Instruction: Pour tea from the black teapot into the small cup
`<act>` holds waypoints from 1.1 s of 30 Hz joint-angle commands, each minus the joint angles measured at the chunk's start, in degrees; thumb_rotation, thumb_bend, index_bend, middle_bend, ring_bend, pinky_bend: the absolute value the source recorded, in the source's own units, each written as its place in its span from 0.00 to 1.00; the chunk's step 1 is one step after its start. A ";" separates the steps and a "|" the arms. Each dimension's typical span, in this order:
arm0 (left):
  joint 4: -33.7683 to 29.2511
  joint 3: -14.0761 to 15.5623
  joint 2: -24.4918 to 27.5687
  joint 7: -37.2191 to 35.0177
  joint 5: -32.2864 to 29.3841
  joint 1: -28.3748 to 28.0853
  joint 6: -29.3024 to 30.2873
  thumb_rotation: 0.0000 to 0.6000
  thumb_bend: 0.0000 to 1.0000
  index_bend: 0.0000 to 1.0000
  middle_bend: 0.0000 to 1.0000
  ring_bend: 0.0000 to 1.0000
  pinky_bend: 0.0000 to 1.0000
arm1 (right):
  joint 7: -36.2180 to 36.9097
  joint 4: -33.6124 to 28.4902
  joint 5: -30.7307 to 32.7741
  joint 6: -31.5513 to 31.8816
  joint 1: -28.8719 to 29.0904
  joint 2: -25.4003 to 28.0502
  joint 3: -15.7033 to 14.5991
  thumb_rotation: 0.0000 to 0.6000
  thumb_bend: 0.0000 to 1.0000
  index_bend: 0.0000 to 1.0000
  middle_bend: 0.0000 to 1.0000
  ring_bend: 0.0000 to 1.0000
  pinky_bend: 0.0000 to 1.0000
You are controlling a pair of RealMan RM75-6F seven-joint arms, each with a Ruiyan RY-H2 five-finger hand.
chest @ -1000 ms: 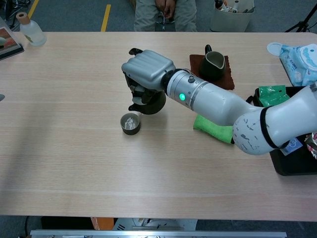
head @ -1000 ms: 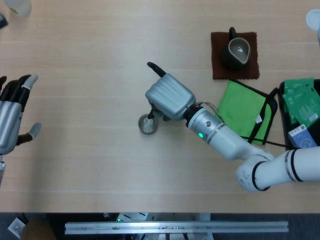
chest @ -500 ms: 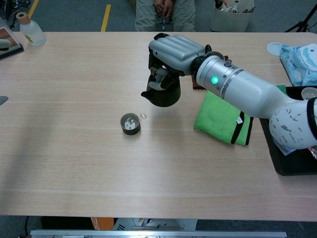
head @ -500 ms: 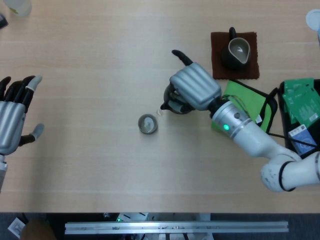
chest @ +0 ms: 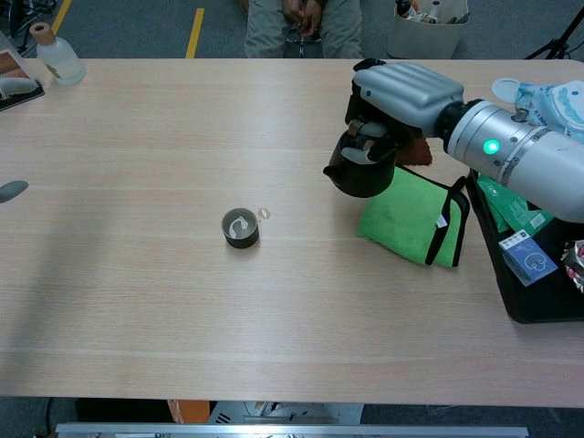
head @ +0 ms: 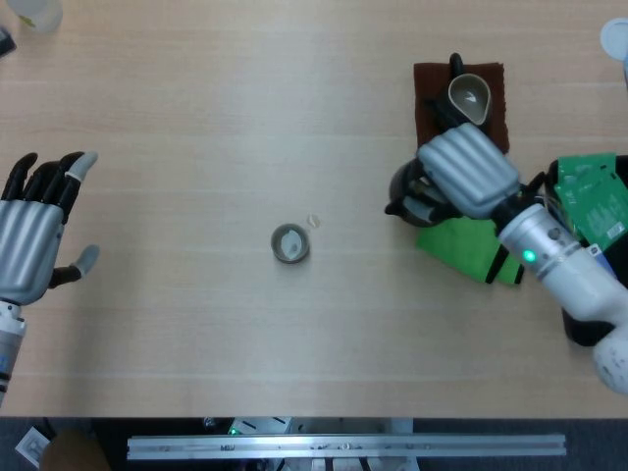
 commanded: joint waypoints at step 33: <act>2.63 0.58 -1.53 -2.29 -0.84 0.03 -1.26 1.00 0.25 0.02 0.11 0.14 0.08 | 7.53 13.20 -7.02 -3.20 -10.38 -3.61 -3.89 0.95 0.28 0.99 0.86 0.83 0.01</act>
